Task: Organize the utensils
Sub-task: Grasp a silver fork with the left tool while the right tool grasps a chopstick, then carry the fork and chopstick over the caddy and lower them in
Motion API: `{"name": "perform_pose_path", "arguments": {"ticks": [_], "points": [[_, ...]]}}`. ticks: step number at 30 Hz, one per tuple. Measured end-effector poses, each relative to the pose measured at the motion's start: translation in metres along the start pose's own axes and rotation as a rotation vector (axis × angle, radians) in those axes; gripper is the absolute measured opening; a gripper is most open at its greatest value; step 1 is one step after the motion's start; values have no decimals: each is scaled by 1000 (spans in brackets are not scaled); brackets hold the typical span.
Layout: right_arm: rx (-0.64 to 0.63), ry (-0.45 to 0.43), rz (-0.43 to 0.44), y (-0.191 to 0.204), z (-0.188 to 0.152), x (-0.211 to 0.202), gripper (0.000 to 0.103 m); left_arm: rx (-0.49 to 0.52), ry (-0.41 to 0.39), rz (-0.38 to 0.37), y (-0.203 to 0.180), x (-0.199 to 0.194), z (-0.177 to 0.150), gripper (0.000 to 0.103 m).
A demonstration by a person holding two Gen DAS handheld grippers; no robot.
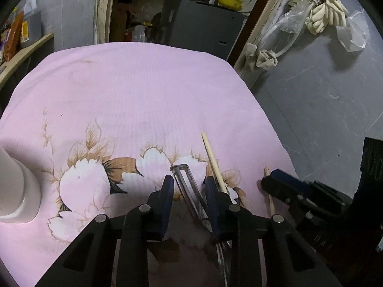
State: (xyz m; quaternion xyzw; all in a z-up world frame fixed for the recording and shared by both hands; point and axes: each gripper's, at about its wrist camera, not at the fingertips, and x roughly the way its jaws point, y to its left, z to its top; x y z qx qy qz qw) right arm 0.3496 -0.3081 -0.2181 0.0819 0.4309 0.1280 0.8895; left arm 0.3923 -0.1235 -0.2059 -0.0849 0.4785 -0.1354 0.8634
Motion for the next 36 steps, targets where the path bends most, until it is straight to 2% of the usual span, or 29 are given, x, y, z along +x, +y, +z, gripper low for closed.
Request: {"name": "perform_pose_path", "arguments": {"ticks": [6,11,16,23,29,36], "points": [[29,21,13,1,0,3,19,7,56,10,-1,3,9,26],[66,52,27,2,2,6,12,10,71,30,-2,5,13,19],[157,52,85,-3,-1,2,4,-50,80,14,7,0,13,16],[180,-44,117,3,4,-26,4,-98,-63,-12,15,-49,5,13],[210,-143,209,13,12,-55,4,-112,-177,-9,21,-97,-1,12],[201,-256,292,44,23,-80,4,-114,-307,2,36,-149,-4,12]]}}
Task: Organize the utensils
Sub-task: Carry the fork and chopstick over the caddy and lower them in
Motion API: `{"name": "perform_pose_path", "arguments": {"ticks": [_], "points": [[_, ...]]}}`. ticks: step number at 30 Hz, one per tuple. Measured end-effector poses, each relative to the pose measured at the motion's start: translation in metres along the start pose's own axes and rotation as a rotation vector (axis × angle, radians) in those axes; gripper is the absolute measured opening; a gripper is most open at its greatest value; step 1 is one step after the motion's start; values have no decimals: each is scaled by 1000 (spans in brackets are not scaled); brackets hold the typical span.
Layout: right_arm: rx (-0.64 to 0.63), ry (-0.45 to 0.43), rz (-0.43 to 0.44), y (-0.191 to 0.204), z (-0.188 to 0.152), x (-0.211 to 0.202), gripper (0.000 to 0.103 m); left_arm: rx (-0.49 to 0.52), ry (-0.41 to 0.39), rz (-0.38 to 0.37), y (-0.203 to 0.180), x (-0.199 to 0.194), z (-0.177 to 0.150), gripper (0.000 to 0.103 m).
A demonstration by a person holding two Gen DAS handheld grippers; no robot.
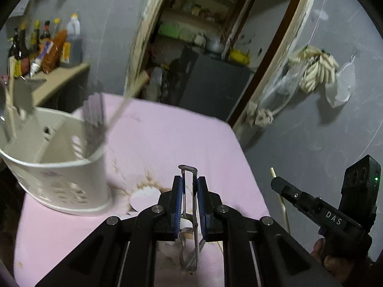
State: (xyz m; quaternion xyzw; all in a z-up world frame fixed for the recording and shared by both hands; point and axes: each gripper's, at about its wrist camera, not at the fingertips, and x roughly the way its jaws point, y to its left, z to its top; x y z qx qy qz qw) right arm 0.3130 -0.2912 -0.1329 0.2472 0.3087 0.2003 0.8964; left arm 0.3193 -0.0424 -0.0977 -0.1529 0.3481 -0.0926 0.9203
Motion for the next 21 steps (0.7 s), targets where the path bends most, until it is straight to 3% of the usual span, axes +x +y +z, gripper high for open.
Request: {"name": "perform_pose_path", "arguments": {"ticks": [14,21], "points": [[-71,-173,137,110,39,4,4,11,-148,-32,49,-85,51,12],[-91,-248,211,159,56,25,4,4,-211,-5,87,-122,78,12]]}}
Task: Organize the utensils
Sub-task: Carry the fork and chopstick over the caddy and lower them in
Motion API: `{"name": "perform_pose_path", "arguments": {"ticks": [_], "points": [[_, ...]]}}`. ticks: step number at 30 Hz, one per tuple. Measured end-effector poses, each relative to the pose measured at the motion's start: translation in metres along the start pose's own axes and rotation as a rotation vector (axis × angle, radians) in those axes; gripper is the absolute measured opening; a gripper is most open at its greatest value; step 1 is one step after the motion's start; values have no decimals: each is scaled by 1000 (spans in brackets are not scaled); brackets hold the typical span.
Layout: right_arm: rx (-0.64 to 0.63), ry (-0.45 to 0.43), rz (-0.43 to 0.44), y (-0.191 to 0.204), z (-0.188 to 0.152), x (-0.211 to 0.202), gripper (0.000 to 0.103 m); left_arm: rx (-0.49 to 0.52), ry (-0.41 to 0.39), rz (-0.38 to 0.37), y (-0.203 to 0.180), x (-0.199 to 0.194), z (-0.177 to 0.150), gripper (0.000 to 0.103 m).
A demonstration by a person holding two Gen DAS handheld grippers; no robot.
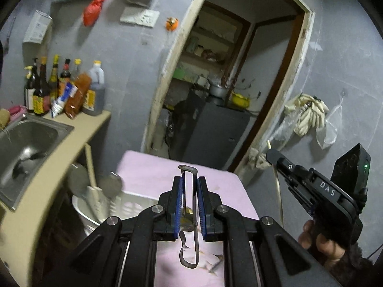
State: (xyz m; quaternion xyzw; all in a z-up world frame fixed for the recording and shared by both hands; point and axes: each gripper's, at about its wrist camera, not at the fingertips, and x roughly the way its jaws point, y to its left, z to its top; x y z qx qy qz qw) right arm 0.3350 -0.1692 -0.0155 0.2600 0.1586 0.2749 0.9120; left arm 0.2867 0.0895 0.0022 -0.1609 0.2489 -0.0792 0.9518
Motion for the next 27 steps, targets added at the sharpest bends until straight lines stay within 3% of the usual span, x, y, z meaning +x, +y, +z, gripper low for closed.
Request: {"name": "perform_pose_path", "arguments": {"ticks": [10,16,27], "points": [[3,-99,62,48,-5,58,4,-44,-133,104,65,-26,42,12],[-78,-174,-12,70,-17,77,4,-47,-155,151,91,-17,48,12],[-163,-268,-175,73,-38,88,4,-87,-129,136,116,14,27,12]]}}
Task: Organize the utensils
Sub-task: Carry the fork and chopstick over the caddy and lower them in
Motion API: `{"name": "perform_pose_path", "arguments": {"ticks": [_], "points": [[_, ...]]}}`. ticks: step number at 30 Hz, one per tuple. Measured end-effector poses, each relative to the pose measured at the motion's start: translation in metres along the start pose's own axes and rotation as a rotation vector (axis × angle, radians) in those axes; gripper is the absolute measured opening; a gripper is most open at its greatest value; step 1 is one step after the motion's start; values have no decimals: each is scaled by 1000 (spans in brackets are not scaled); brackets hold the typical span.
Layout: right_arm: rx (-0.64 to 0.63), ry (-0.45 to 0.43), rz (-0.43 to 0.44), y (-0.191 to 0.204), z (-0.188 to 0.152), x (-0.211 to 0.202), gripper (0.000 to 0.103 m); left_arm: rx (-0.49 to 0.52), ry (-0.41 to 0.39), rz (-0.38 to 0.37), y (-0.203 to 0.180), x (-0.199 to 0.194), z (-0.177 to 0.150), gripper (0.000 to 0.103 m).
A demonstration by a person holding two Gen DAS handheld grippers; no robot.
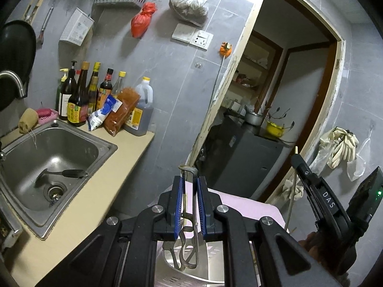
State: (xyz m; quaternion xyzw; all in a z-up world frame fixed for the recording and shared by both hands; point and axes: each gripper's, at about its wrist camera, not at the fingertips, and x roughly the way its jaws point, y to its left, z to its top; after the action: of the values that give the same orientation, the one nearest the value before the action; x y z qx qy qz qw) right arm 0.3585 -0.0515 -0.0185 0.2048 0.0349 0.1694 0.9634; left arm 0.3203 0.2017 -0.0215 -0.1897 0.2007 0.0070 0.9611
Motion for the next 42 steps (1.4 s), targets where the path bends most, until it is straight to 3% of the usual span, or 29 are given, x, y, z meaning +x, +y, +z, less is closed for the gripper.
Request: {"name": "perform_pose_path", "arguments": {"ticks": [9,13,24,34,42], "points": [[0,-56,-124,-1,-7,-1,4,11,22,-2,-5,12,-16,12],[-56,-84,-145,7,-8,-4,4,22,25,-5,-9,11,-21,12],[-42,-77,-162,-2,-15,-9,4,55,-2,31,-13,8,-30,12],[-22,-108,-141,-8,-13,-10,4,83,24,38,-19,11,-36,12],[-19,-60,-117,-9,-19,-8,4,75,40,47,-19,12,-39,12]]}}
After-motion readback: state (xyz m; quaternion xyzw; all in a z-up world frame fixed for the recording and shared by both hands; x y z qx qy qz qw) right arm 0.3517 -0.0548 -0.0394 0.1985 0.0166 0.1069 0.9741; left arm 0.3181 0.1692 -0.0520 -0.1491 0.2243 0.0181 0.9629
